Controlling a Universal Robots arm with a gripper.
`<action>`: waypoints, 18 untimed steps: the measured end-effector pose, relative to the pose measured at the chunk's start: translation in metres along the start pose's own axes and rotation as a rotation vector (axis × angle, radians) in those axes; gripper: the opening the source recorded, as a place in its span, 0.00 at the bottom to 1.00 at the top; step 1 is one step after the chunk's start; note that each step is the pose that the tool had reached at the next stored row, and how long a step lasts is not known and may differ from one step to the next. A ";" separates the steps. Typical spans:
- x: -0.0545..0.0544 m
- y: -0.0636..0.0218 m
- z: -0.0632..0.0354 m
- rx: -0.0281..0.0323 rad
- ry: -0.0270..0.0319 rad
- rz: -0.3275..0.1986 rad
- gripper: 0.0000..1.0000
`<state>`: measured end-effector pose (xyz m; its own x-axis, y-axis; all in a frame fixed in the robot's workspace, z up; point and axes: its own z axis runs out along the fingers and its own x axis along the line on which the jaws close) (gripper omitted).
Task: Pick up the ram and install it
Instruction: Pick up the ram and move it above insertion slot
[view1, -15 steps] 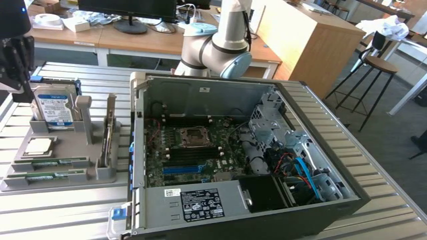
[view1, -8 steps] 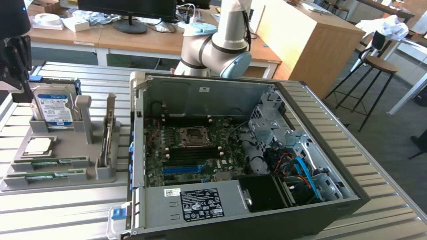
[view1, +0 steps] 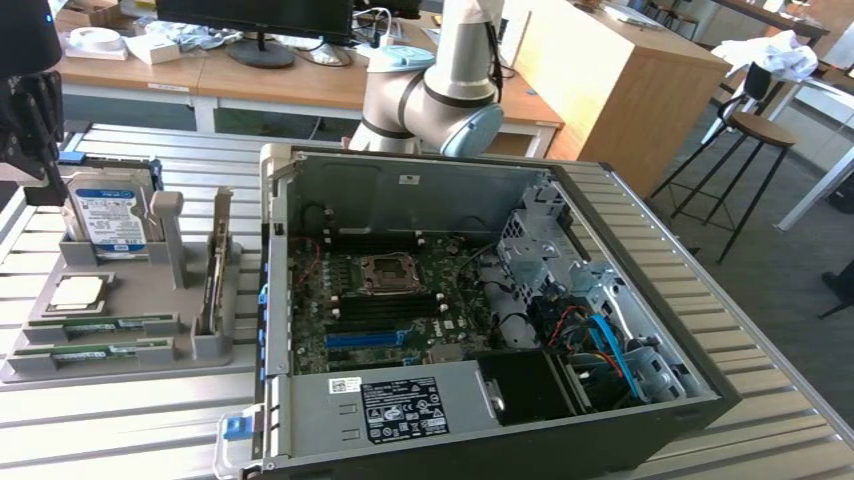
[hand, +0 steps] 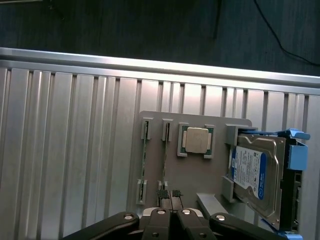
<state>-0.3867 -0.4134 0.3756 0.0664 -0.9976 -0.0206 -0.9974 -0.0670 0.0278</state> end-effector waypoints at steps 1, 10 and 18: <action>0.000 0.0000 0.0000 0.0000 0.0001 -0.002 0.10; 0.000 0.0000 0.0000 0.0000 0.0001 -0.002 0.10; 0.000 0.0000 0.0003 0.0004 -0.0004 0.018 0.10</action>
<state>-0.3867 -0.4134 0.3753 0.0489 -0.9986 -0.0205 -0.9984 -0.0494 0.0278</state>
